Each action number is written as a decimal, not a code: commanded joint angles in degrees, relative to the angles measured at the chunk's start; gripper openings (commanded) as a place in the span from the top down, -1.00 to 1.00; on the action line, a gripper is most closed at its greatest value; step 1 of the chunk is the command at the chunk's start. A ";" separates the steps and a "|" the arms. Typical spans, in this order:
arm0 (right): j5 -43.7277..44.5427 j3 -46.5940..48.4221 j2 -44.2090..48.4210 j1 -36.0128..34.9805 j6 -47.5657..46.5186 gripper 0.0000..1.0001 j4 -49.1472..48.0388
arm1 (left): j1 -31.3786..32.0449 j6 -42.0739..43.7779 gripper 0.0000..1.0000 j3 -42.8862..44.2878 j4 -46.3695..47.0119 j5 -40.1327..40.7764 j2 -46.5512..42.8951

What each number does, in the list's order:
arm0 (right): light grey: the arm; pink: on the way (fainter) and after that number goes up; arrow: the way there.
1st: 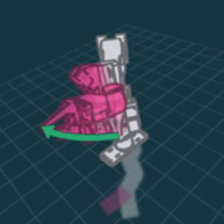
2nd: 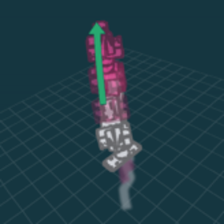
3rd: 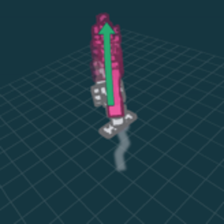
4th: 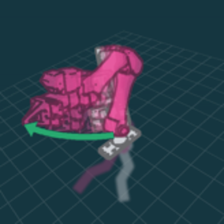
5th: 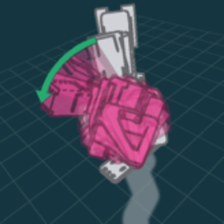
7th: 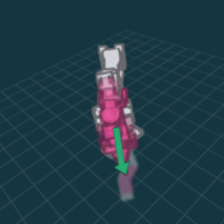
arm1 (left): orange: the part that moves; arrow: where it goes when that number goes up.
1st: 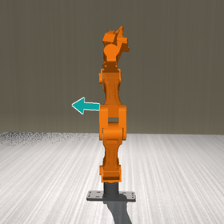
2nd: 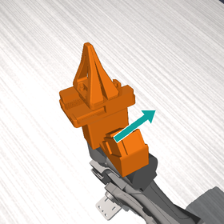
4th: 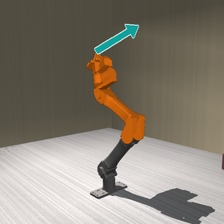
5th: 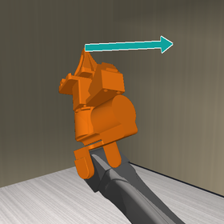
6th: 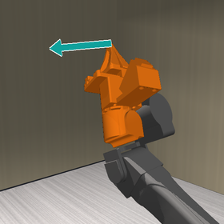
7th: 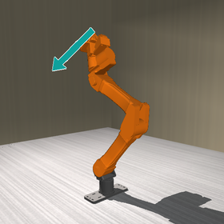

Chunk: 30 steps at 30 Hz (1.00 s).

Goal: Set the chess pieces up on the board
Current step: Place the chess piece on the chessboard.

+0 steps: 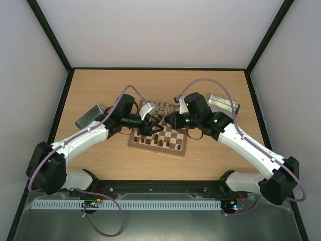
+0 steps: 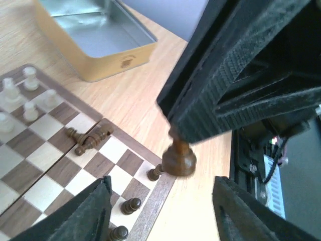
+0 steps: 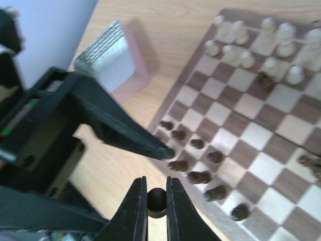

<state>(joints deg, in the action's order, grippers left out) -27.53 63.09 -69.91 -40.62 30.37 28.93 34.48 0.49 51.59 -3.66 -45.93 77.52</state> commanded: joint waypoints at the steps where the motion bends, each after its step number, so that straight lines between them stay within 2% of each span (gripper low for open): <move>1: 14.92 -4.33 2.36 0.04 -3.12 0.96 -3.14 | -0.11 -5.06 -0.22 -2.48 2.01 6.50 -4.32; 6: 25.80 -10.78 2.15 -0.33 -4.95 0.97 -9.76 | -0.42 -11.48 -0.37 -6.31 1.97 18.06 -10.73; 12: 30.46 -14.34 -2.30 -4.01 -6.69 0.97 -15.77 | -1.41 -20.42 -0.42 -9.62 2.21 33.28 -18.83; 14: 31.95 -14.52 -4.77 -6.56 -7.67 0.97 -17.02 | -1.89 -22.61 -0.42 -10.27 2.54 35.94 -20.76; 20: 31.30 -16.23 -12.95 -11.17 -9.16 0.96 -22.54 | -2.25 -25.69 -0.43 -12.28 3.50 36.89 -23.03; 30: 27.18 -16.47 -19.34 -12.23 -8.84 0.94 -25.47 | -2.31 -25.80 -0.43 -13.25 3.48 36.55 -22.72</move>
<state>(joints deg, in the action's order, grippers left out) 0.01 46.44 -88.14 -52.42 21.96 6.50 32.42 -24.75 39.24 -1.19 -10.09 55.16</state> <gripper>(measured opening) 0.050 0.714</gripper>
